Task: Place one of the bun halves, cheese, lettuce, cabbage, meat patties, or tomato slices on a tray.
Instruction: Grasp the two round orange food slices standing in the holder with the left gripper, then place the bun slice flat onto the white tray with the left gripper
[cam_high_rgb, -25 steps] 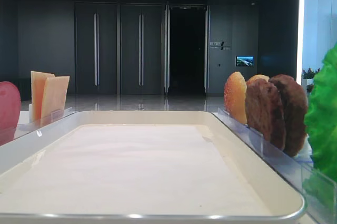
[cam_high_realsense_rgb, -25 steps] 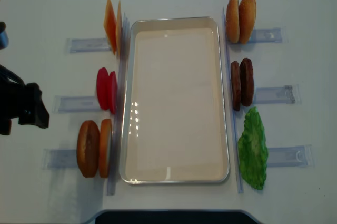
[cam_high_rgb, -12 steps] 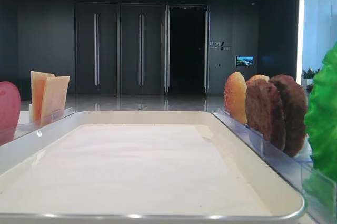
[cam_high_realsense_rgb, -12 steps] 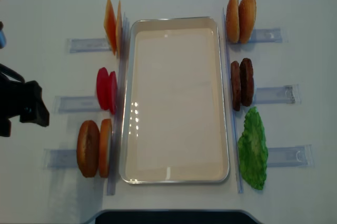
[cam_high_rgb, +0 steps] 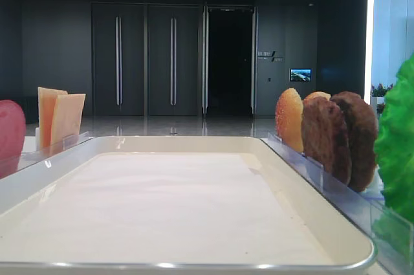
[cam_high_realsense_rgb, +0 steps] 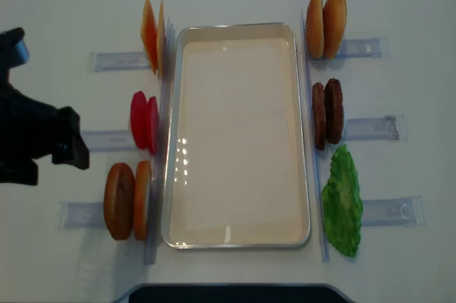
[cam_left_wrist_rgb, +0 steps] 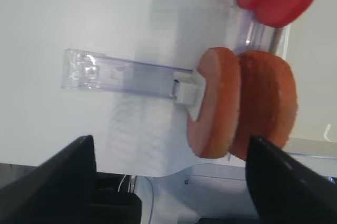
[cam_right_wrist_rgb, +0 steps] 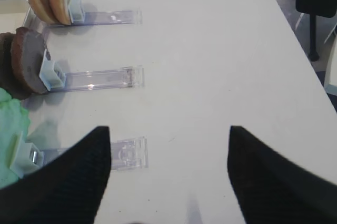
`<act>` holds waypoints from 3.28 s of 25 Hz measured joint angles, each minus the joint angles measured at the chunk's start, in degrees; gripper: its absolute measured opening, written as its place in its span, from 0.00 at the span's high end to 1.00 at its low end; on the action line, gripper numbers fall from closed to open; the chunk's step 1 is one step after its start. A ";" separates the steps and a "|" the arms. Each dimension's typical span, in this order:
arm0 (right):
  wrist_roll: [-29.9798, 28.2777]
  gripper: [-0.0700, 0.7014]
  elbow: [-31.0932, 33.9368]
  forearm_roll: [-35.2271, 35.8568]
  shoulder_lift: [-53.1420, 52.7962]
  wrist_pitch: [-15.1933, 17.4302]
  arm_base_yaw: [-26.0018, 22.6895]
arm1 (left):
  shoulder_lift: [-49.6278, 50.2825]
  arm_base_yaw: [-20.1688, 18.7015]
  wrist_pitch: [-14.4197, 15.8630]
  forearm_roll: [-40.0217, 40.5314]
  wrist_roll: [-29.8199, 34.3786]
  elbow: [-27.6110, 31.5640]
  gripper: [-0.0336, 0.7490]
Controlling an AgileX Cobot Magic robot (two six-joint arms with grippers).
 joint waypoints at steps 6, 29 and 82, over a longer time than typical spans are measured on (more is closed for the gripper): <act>0.00 0.29 0.00 0.00 0.00 0.00 0.00 | 0.35 -10.84 -4.09 -0.87 -7.62 -0.05 0.07; 0.00 0.29 0.00 0.00 0.00 0.00 0.00 | 16.47 -22.31 -10.08 1.25 -16.34 -0.87 0.07; 0.00 0.29 0.00 0.00 0.00 0.00 0.00 | 14.75 -22.67 -0.57 3.16 -12.01 -12.00 0.78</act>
